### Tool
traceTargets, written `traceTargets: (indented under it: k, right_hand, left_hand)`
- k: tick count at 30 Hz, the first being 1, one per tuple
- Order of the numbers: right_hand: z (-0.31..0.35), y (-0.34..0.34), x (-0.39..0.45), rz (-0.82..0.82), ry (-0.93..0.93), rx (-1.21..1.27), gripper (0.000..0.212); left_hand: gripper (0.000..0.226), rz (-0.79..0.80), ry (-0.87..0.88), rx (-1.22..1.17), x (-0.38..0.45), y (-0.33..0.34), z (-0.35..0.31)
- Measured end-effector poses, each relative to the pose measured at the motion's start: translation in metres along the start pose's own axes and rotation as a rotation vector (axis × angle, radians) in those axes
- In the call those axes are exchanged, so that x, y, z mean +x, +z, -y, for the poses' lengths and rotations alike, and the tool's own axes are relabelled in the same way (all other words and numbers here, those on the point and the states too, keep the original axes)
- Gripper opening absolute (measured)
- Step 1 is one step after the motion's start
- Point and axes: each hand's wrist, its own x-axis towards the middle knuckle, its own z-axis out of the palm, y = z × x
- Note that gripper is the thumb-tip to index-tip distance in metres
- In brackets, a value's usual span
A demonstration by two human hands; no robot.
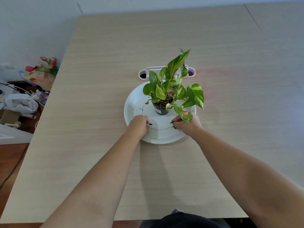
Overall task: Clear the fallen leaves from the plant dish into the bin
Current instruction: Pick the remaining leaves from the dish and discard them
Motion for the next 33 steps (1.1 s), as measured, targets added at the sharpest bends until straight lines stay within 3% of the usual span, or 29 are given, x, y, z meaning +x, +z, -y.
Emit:
traceTargets:
  k: [3,7,15,18,23,33]
  right_hand:
    - [-0.003,-0.002,0.001,0.008,0.03,0.029,0.007]
    - [-0.003,-0.009,-0.001,0.004,0.093,0.374,0.016]
    - [-0.018,-0.037,-0.015,0.01,0.152,0.796,0.008]
    - [-0.031,-0.053,-0.025,0.0,0.16,0.826,0.007]
    - [-0.069,-0.087,-0.048,-0.009,0.177,0.913,0.012]
    - [-0.2,-0.187,-0.141,-0.261,0.241,1.058,0.007]
  left_hand:
    - [0.017,-0.073,-0.078,-0.169,0.002,-0.009,0.004]
    - [0.006,-0.156,-0.18,-0.401,0.0,-0.025,0.007]
    - [0.003,-0.072,-0.205,-0.611,-0.028,-0.017,-0.033]
    - [0.014,-0.007,-0.271,-0.826,-0.041,0.005,-0.061]
    - [0.008,0.158,-0.22,-0.975,-0.067,0.044,-0.129]
    - [0.018,0.603,0.035,-0.78,-0.115,0.135,-0.287]
